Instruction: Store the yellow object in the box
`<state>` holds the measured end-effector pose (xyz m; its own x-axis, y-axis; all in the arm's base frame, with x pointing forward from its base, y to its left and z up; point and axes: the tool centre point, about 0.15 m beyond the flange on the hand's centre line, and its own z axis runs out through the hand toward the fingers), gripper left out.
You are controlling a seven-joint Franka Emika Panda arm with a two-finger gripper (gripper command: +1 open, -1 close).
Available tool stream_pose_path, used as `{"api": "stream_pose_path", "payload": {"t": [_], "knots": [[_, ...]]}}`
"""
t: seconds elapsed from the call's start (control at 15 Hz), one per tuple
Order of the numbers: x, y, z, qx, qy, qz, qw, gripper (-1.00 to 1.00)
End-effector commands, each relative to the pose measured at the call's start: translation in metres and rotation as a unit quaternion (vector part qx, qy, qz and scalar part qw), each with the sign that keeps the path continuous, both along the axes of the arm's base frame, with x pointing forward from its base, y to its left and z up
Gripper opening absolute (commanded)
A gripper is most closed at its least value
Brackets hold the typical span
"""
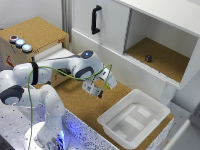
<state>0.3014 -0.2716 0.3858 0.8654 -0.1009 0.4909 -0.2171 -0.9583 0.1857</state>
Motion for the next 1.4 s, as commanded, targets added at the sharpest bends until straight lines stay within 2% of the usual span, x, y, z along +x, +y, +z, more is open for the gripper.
{"api": "stream_pose_path", "payload": {"t": [0.0, 0.07, 0.13, 0.33, 0.53, 0.67, 0.87, 1.13, 1.33], "knots": [[0.016, -0.140, -0.027, 0.082, 0.028, 0.031, 0.996, -1.00], [0.019, -0.154, -0.036, 0.102, 0.036, 0.043, 0.993, -1.00], [0.025, -0.163, -0.044, 0.108, 0.047, 0.053, 0.992, -1.00], [0.047, -0.170, -0.071, 0.095, 0.089, 0.091, 0.987, -1.00], [0.062, -0.159, -0.096, 0.088, 0.113, 0.104, 0.984, -1.00], [0.064, -0.145, -0.111, 0.073, 0.112, 0.095, 0.986, -1.00], [0.061, -0.132, -0.135, 0.067, 0.109, 0.082, 0.988, -1.00], [0.067, -0.129, -0.160, 0.073, 0.111, 0.066, 0.989, -1.00], [0.068, -0.127, -0.162, 0.071, 0.114, 0.061, 0.989, -1.00]]}}
